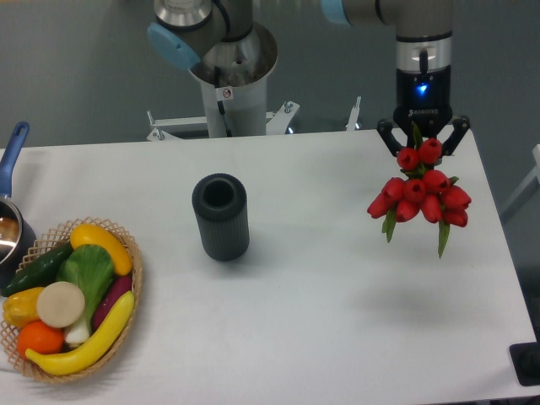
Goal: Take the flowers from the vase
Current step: 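Carry the held tulips away from the vase and hold them up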
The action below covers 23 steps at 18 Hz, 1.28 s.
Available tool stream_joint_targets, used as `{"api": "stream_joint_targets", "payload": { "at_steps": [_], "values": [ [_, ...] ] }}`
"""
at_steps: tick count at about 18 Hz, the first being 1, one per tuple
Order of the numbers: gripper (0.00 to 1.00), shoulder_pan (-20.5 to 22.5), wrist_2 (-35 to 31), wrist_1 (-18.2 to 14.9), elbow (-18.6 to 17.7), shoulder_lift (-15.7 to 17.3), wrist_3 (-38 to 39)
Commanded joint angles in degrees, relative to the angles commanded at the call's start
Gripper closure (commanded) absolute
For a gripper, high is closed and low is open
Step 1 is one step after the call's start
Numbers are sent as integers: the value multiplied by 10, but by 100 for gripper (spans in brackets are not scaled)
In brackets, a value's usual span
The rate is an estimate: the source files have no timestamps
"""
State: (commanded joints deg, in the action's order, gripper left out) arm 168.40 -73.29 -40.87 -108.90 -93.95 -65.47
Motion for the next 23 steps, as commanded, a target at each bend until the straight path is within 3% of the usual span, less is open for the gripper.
{"api": "stream_joint_targets", "payload": {
  "at_steps": [7, 14, 18, 23],
  "values": [
    [66, -4, -90, -59, 16, -16, -74],
    [65, -11, -154, -191, 84, -32, -123],
    [64, -28, -208, -203, 103, -37, -124],
    [64, -28, -211, -215, 109, -31, -132]
  ]
}}
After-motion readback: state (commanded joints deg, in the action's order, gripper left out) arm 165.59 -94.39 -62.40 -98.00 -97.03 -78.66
